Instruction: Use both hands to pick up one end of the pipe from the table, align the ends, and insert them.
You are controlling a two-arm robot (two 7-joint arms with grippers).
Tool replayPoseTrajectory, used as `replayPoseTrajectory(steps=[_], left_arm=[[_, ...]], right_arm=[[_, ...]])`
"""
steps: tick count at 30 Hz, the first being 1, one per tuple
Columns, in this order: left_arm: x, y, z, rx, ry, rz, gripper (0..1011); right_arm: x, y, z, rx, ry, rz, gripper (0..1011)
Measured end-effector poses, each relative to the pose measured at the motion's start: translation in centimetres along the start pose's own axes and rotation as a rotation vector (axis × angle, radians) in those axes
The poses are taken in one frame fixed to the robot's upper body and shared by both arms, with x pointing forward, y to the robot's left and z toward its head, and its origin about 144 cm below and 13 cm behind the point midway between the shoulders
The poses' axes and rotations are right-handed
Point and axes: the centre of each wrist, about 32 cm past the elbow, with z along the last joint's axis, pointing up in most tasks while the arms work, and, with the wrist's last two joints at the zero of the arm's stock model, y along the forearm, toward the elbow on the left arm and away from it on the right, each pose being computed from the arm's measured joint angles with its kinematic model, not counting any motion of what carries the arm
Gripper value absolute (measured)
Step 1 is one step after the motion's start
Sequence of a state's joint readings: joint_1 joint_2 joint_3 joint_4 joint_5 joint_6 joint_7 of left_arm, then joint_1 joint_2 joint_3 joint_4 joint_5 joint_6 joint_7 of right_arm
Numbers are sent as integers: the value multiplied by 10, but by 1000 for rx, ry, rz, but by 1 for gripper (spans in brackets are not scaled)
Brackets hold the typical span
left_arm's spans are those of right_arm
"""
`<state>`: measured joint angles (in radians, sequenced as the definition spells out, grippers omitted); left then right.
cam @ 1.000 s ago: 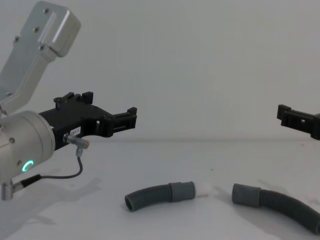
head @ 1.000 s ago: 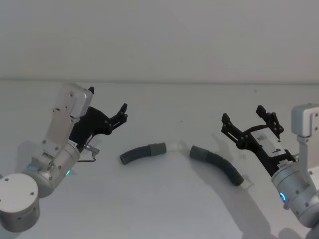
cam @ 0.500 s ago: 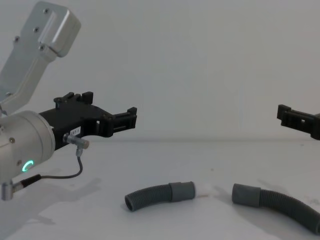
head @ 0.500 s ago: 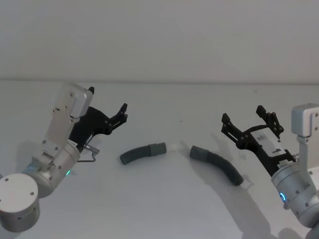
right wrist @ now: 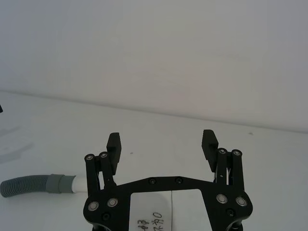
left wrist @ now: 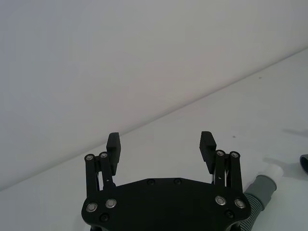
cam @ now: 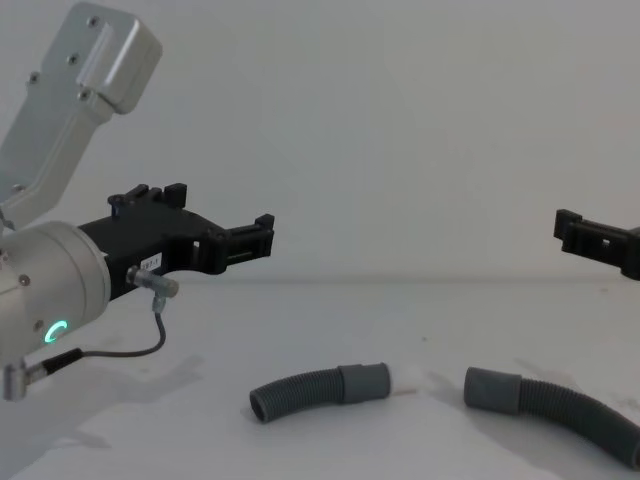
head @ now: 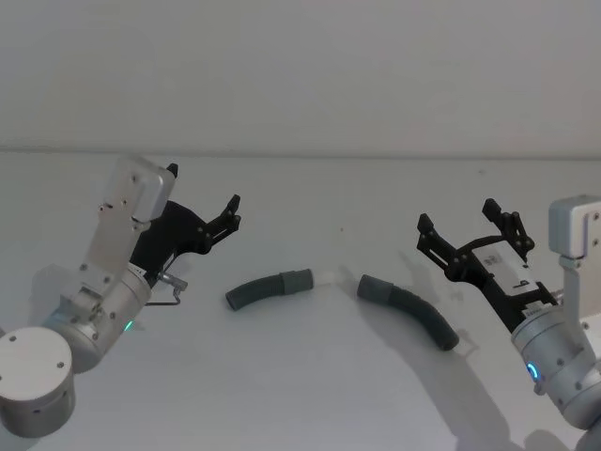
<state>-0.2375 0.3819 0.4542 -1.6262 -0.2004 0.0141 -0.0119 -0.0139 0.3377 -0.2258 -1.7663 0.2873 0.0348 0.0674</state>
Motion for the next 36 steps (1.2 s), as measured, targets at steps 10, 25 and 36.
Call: replayPoseTrajectory(steps=[10, 25, 36], left_arm=[[7, -5, 3, 7, 8, -55, 1000], [31, -26, 8, 20, 41, -253, 1000], [53, -51, 7, 56, 69, -430, 1000]], right_arm=[[11, 7, 5, -20, -14, 62, 1001], [47, 36, 17, -129, -56, 254, 1001], [72, 57, 17, -219, -76, 352, 1001]])
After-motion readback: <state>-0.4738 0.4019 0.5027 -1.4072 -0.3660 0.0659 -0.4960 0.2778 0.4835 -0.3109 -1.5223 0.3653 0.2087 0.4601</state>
